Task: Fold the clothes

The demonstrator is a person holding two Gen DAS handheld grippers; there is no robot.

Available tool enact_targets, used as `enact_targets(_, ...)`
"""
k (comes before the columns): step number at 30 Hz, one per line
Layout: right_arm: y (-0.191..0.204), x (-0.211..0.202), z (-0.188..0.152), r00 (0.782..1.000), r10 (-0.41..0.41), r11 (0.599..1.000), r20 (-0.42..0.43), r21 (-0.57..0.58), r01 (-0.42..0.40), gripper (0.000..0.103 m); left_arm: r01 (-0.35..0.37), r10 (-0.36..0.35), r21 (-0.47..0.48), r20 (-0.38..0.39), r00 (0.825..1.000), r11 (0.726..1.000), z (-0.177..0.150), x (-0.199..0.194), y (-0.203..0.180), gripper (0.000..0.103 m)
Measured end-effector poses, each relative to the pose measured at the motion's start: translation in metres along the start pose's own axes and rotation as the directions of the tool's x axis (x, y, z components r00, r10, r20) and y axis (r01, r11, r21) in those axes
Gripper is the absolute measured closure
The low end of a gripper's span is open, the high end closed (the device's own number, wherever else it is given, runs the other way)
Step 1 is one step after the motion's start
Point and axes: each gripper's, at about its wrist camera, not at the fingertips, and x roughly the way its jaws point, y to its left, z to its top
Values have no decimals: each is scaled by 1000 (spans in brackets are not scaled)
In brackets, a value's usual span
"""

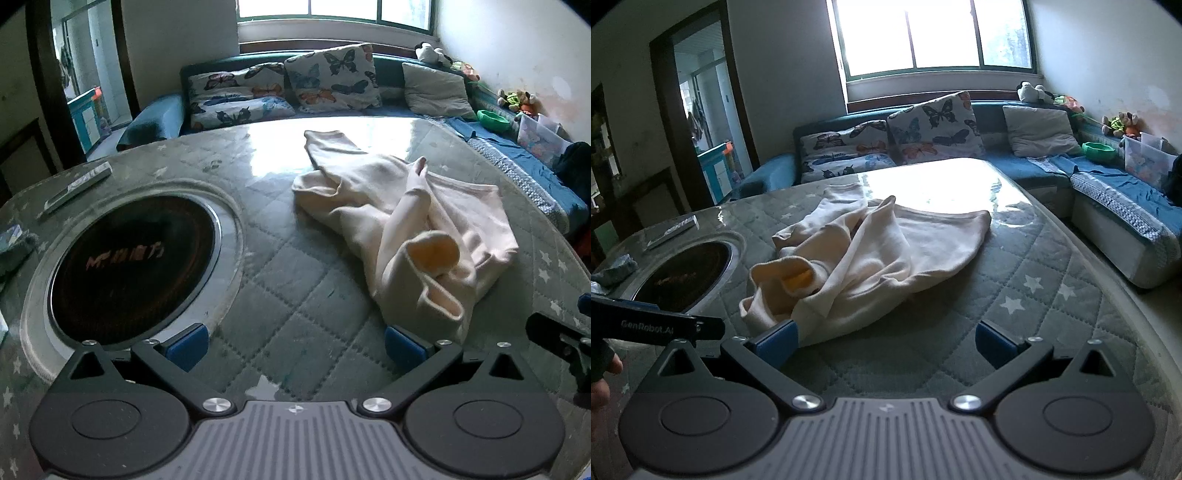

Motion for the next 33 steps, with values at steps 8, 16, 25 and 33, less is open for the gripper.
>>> enact_targets(8,0,6,7,1000,-4,1000,-1,-1,4,0,1,-1,-3,2,1000,1000,11,2,-4,0)
enact_targets(16,0,12,18,1000,7,1000,1,-17,-7,0,6,-6,3,15,1000,1000,23,3,-3,0)
enact_targets(25,0,21,34,1000,19,1000,11,-25,-19,0,43,-43,2,68,997,999,56,1,-1,0)
enact_targets(33,-8,33,46,1000,3,1000,12,-24,-3,0,92,-101,100,97,990,991,82,19,-31,1)
